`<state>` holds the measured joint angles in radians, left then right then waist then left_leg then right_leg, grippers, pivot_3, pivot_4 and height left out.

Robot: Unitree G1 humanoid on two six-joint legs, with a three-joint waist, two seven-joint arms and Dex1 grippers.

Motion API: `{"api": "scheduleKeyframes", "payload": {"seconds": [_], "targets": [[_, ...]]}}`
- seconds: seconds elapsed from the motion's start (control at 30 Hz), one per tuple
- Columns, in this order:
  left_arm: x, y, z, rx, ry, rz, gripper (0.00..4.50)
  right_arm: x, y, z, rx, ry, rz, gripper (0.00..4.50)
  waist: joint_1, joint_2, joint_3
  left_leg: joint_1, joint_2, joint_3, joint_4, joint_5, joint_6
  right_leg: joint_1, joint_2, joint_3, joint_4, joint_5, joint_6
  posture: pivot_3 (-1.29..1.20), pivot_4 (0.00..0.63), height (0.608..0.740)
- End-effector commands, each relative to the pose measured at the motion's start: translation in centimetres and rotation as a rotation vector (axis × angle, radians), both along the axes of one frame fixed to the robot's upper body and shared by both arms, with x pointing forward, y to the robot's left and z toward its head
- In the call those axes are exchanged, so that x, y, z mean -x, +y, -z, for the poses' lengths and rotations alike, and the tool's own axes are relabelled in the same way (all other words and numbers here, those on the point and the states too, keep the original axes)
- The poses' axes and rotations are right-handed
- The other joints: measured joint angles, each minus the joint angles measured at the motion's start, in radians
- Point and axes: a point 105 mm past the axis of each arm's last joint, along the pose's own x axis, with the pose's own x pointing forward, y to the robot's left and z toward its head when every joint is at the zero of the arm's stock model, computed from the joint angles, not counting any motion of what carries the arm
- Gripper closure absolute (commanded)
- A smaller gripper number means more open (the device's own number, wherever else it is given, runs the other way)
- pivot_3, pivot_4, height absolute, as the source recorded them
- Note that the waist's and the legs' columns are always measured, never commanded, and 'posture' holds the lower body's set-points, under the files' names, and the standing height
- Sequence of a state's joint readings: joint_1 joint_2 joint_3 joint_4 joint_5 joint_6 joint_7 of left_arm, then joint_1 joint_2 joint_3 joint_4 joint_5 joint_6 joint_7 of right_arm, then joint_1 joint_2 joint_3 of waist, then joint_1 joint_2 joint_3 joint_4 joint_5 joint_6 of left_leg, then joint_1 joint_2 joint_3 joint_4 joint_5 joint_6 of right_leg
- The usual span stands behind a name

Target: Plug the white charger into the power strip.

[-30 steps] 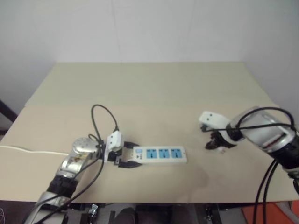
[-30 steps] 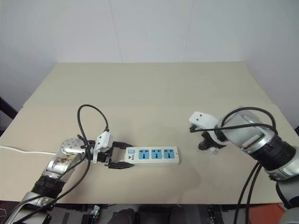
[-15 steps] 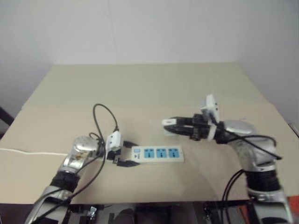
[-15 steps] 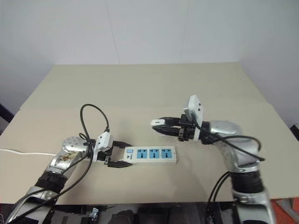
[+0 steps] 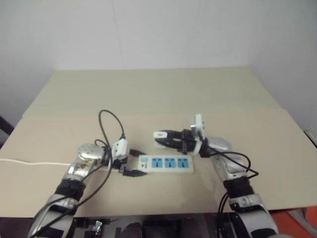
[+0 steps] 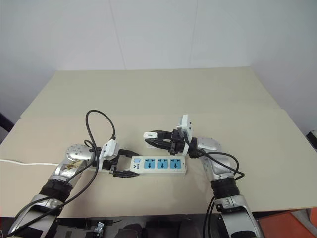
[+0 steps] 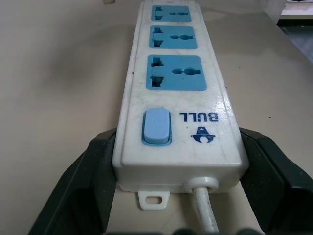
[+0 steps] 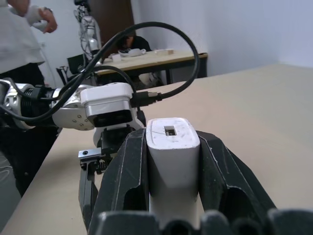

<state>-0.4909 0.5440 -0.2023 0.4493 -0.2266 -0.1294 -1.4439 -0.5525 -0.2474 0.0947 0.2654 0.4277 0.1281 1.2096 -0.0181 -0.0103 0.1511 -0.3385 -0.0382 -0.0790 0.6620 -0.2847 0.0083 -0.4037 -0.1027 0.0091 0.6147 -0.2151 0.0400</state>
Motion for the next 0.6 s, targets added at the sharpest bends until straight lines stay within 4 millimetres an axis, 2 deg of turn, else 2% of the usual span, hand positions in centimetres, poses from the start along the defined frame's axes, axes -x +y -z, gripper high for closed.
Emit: {"api": "scheduleKeyframes", "payload": {"seconds": [0.03,0.6], "targets": [[0.2,0.1,0.6,-0.029,0.010,0.013,1.24,0.3,0.3,-0.6,-0.017,-0.058,-0.035,3.41,0.000,0.000,0.000,0.000,0.000,0.000,0.000,0.000,0.000,0.000,0.000,0.000,0.000,0.000,0.000,0.00,0.150,0.740],[-0.1,0.2,0.3,-0.031,0.004,0.008,1.24,1.6,1.7,1.4,0.004,-0.022,-0.091,3.41,0.000,0.000,0.000,0.001,0.001,0.000,0.000,0.000,0.000,0.000,0.001,0.002,0.000,0.000,0.000,0.00,0.150,0.740]]}}
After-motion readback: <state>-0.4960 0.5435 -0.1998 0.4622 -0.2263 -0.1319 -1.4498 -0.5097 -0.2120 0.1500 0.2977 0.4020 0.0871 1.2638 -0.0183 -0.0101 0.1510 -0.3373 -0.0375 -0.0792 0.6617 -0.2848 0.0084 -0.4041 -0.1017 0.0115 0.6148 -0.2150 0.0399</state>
